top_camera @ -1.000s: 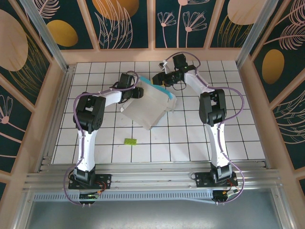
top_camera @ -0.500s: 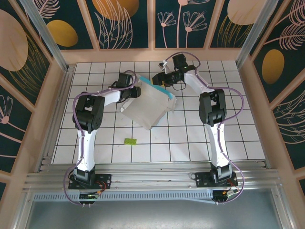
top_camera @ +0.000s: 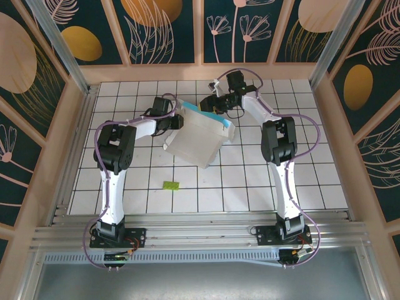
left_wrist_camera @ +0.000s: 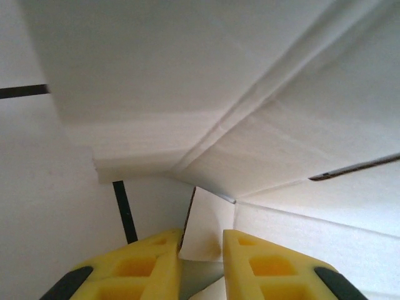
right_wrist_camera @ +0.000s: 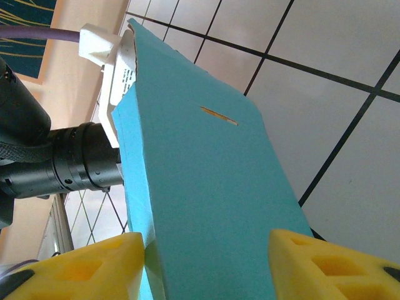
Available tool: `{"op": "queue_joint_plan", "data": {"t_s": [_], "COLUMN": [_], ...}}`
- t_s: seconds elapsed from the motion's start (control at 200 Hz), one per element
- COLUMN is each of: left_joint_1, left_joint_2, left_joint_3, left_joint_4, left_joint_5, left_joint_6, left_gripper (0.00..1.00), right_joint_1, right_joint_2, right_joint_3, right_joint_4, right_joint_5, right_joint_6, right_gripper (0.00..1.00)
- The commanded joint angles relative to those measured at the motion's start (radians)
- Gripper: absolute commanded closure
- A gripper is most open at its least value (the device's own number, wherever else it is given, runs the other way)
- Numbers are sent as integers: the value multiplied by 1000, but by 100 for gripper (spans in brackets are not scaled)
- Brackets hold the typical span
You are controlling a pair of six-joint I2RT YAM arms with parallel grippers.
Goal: Fold the paper box
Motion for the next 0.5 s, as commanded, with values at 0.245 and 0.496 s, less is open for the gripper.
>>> {"op": "queue_joint_plan", "data": {"t_s": [0.245,0.496], "left_joint_1": [-11,-12], "left_joint_2": [-73,-52], "left_joint_3": [-50,-12], "left_joint_4": [92,56], "left_joint_5": [122,152], "left_joint_6": [42,52], "left_gripper": [69,70], "right_joint_1": [8,8], "right_joint_2": [15,15], "right_joint_3": [14,14], "right_joint_4": [-39,-37], "right_joint_5": [37,35], "right_joint_6": [-3,-2], "right_gripper": [45,45]}}
